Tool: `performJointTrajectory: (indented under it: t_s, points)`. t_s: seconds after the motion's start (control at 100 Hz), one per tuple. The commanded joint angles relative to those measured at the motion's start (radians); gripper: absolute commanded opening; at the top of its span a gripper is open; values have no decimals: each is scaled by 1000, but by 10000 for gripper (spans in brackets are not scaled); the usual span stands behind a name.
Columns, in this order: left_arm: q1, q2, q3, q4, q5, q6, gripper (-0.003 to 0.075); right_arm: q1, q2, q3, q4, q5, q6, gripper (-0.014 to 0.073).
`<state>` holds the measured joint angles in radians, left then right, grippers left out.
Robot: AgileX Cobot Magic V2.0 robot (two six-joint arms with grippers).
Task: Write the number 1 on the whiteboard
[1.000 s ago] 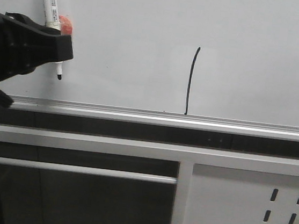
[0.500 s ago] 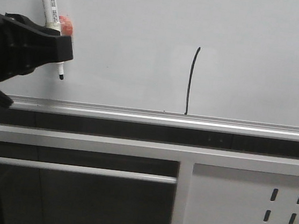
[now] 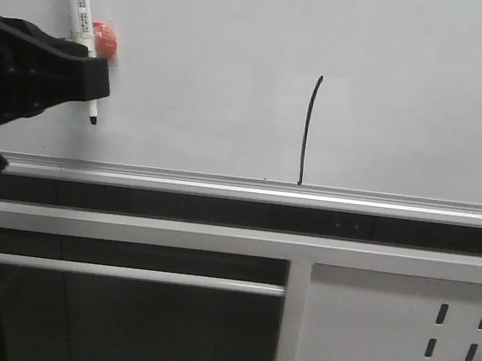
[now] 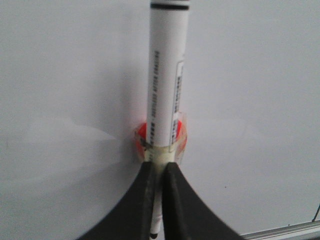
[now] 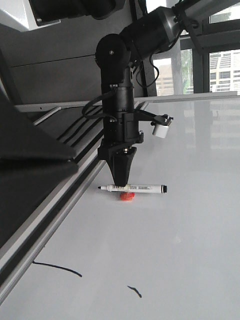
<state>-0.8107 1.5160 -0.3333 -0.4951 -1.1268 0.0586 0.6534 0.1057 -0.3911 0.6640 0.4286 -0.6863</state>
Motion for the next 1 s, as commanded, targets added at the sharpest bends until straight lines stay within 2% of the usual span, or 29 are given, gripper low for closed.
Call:
performJointTrajectory:
  t_s: [0.0, 0.26, 0.33, 0.47, 0.59, 0.69, 0.99]
  points:
    - [13, -35, -21, 0, -237, 2, -18, -5, 10, -21, 7, -56, -5, -71]
    - [13, -35, -21, 12, -237, 7, -14, -5, 10, -21, 7, -56, -5, -71]
    - [13, -35, -21, 23, -237, 7, 11, -5, 10, -21, 7, -55, -5, -71]
    - [13, -35, -21, 23, -237, 9, 148, -5, 10, -21, 7, -55, -5, -71]
    - [13, -35, -21, 18, -237, 9, 331, -5, 10, -21, 7, -54, -5, -71]
    - [13, -35, -21, 4, -237, 9, 413, -5, 10, -21, 7, -54, -5, -71]
    - [-20, -120, 45, 19, -237, 9, 408, -5, 10, -21, 7, -46, -5, -71]
